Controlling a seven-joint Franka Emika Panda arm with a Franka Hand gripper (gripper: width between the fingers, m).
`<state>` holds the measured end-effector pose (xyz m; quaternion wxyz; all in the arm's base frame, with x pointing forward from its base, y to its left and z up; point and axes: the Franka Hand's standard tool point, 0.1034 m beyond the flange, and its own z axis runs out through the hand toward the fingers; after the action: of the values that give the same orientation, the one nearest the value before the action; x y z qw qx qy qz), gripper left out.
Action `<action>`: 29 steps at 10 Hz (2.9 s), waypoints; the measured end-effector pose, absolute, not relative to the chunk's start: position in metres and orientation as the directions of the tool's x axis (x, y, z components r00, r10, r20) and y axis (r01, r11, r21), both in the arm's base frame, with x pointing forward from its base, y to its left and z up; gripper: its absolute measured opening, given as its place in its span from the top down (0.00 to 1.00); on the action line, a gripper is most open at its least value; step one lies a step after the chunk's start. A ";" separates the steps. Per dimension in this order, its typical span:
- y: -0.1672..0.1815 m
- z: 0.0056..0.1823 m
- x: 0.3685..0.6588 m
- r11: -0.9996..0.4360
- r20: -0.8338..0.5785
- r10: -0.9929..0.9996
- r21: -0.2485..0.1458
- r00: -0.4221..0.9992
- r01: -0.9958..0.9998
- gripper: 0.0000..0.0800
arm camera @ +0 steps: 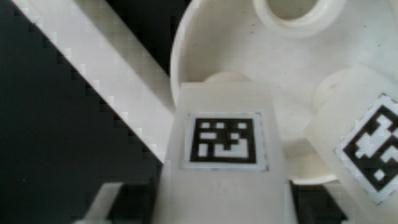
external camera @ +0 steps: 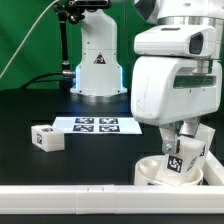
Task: Assemble stool
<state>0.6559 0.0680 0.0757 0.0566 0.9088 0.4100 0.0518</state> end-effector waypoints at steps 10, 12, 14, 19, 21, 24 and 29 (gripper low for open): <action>0.056 0.075 0.656 -0.999 0.165 0.036 0.036 0.986 0.031 0.57; 0.061 0.074 0.655 -0.983 0.169 -0.183 -0.011 0.968 -0.184 0.57; 0.068 0.074 0.654 -0.947 0.164 -0.321 -0.037 0.933 -0.319 0.57; 0.064 0.073 0.651 -0.761 0.137 -0.648 -0.076 0.749 -0.644 0.57; 0.061 0.073 0.650 -0.686 0.129 -0.727 -0.084 0.675 -0.723 0.57; 0.059 0.073 0.650 -0.673 0.127 -0.739 -0.084 0.662 -0.735 0.49; 0.017 0.118 0.649 -0.826 0.144 -0.563 -0.064 0.813 -0.561 0.19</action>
Offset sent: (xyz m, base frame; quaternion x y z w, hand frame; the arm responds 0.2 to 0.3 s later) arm 0.0000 0.0000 0.0000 0.0000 0.0000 0.1938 0.9810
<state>0.6491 0.0170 0.1181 -0.0093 0.9522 -0.2951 0.0787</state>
